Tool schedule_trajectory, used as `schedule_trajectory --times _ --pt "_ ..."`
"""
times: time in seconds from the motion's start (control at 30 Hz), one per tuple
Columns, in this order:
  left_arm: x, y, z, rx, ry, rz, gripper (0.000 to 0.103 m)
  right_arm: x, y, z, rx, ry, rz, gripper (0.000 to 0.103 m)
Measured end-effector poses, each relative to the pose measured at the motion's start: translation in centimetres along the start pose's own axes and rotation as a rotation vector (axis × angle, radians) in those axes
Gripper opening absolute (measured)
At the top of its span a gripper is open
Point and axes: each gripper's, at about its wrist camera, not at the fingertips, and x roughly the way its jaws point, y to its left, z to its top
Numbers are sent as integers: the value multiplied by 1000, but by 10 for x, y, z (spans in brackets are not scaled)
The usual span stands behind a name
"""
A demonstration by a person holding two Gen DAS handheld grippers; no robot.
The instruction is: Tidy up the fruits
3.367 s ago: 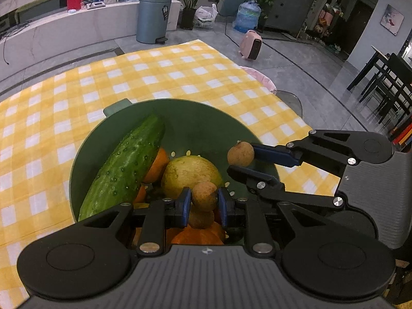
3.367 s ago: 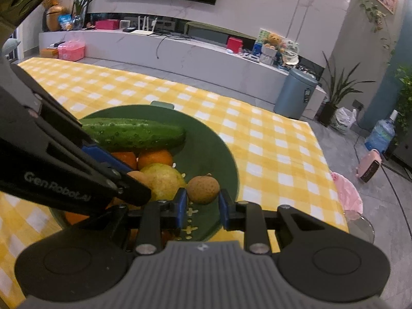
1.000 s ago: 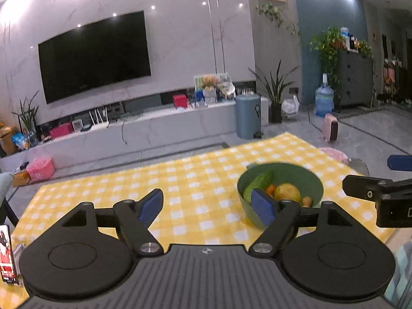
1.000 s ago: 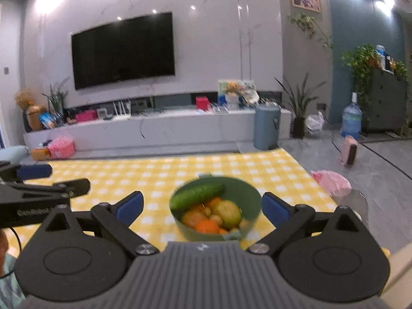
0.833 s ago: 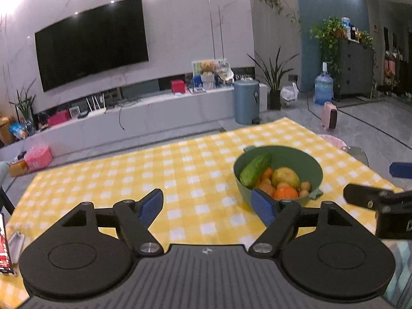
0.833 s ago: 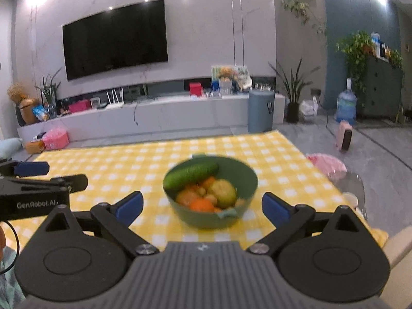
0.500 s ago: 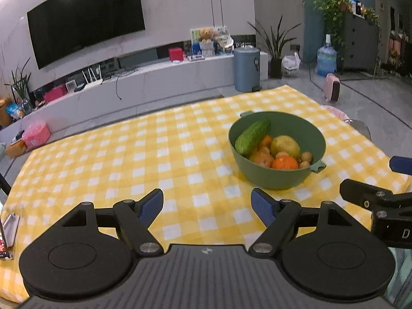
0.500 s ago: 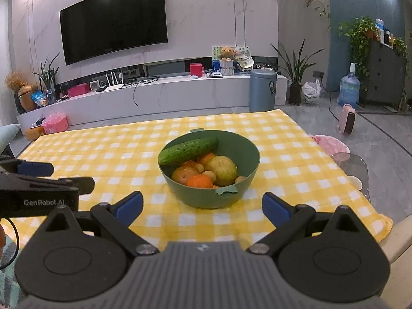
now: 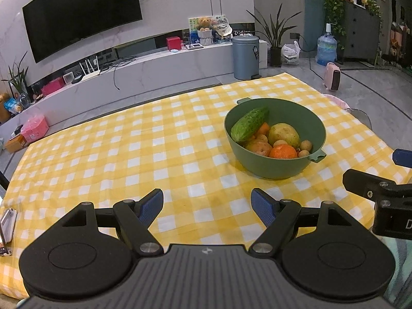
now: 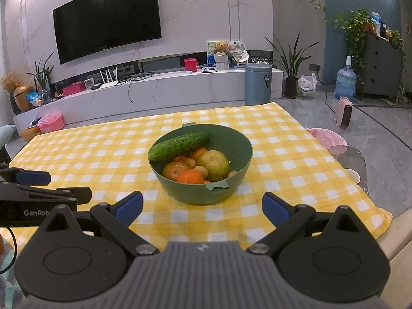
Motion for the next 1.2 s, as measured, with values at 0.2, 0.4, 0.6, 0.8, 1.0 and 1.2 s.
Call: schedule_trajectory --times 0.2,0.4,0.6,0.8,1.0,1.2 --pt "0 0 0 -2 4 -2 91 -1 5 -1 -12 -4 -9 96" --pt "1 3 -2 -13 8 -6 91 0 8 -1 -25 3 -7 96" --pt "1 4 -4 -20 16 -10 91 0 9 0 -29 3 -6 96" --pt "1 5 -4 -23 19 -13 91 1 9 -1 -26 6 -8 96" --pt "0 5 -5 -20 19 -14 91 1 9 -2 -23 9 -5 96" --pt "-4 2 -6 -17 18 -18 91 0 9 -3 -20 8 -1 96"
